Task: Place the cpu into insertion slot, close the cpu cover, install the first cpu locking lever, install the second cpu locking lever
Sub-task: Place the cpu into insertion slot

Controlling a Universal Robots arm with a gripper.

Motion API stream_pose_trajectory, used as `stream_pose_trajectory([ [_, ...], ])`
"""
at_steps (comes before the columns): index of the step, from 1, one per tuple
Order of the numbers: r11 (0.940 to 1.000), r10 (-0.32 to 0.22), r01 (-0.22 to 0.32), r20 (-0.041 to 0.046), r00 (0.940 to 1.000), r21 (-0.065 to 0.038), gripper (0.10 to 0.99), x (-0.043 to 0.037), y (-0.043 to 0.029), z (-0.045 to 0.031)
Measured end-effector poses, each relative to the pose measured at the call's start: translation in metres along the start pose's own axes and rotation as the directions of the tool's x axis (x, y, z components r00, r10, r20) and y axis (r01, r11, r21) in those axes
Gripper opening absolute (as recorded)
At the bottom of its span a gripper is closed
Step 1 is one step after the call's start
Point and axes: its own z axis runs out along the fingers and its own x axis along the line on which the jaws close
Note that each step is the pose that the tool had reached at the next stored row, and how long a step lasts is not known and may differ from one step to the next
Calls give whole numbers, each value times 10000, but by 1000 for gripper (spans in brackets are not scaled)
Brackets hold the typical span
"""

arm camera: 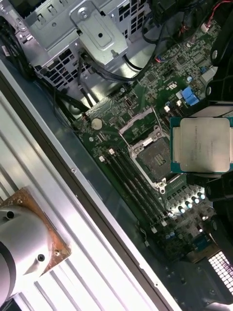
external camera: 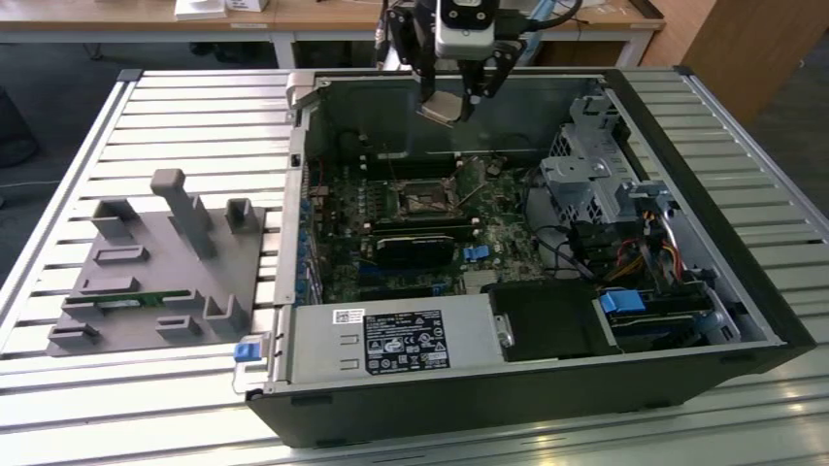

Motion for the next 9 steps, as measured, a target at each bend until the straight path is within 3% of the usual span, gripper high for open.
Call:
stream_pose_trajectory([
  [9,9986,520,-520,47,9986,-11,541,5,-4,0],
])
